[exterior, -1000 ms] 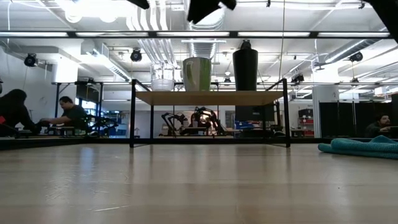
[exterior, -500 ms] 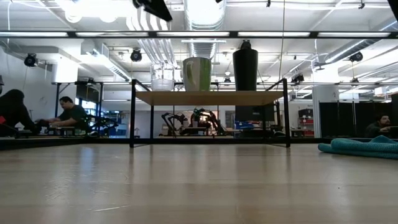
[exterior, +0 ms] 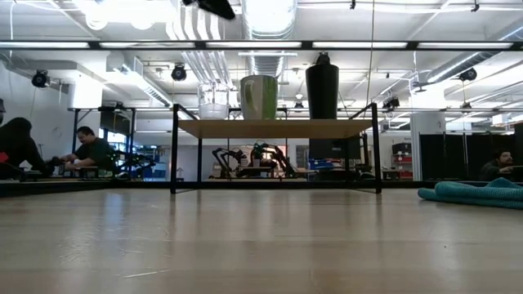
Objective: Stack small to large cups/mugs on shelf
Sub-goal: Return to Home Position
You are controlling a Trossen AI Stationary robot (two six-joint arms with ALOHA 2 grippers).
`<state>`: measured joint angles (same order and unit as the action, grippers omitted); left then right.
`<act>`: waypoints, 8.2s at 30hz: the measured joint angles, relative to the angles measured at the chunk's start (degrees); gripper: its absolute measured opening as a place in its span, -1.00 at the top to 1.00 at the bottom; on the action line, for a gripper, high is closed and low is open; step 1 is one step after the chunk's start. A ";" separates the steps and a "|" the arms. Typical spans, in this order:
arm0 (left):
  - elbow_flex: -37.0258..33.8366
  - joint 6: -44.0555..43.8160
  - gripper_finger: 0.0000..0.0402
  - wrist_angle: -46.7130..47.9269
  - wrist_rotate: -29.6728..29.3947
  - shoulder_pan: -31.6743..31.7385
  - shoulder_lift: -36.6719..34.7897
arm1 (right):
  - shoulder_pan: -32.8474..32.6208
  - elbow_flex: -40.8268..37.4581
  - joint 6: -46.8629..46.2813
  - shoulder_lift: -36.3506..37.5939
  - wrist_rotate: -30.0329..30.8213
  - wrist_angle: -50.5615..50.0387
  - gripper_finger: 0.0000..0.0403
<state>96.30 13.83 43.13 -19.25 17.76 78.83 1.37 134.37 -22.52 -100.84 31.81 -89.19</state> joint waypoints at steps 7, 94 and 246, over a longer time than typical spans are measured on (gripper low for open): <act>1.51 -0.15 0.97 0.01 0.55 -0.64 -8.95 | 0.00 0.00 1.87 3.38 0.33 -0.82 0.95; -57.00 -31.51 0.95 -0.41 -0.35 -0.59 -76.57 | 0.74 -124.45 -4.03 100.05 -12.77 78.29 0.96; -96.05 -41.68 0.95 -48.65 10.00 -0.61 -75.50 | 0.76 -132.30 -6.86 99.19 -12.37 87.76 0.96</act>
<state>0.25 -27.86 -5.52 -9.25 17.15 3.33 2.13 2.07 -29.39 -1.65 19.44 -1.43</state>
